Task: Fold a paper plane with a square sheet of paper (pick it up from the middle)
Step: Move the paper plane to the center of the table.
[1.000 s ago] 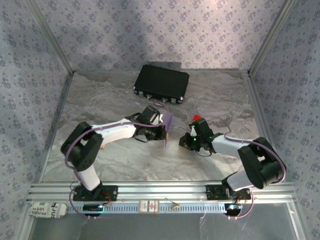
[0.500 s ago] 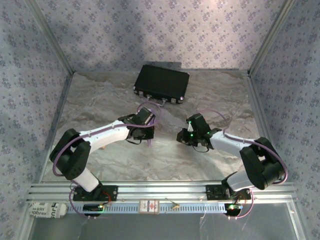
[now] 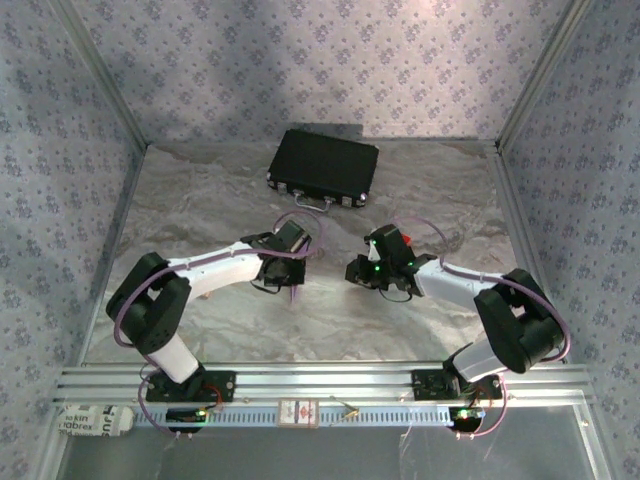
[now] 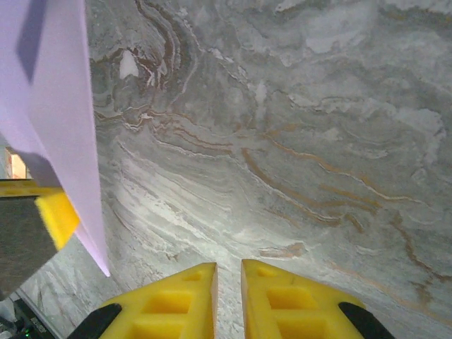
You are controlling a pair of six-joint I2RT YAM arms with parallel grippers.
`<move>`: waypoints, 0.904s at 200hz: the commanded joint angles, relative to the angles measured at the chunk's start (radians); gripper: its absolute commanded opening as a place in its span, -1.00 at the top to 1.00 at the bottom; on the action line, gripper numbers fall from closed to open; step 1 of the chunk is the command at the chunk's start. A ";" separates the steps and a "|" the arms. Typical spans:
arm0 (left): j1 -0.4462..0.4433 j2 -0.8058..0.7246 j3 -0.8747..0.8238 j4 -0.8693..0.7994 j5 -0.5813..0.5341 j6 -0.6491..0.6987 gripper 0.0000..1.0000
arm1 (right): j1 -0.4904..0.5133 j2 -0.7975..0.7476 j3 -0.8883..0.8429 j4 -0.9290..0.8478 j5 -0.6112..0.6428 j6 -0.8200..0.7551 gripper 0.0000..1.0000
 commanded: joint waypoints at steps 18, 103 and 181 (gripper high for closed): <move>-0.011 0.024 -0.008 -0.015 0.009 0.001 0.89 | 0.007 0.013 0.027 0.021 -0.015 0.007 0.65; -0.018 0.048 -0.003 -0.015 0.015 0.004 0.74 | 0.006 0.017 0.019 0.025 -0.010 0.011 0.62; -0.031 0.079 0.011 -0.026 0.004 0.011 0.69 | 0.004 0.019 0.018 0.006 -0.002 0.011 0.62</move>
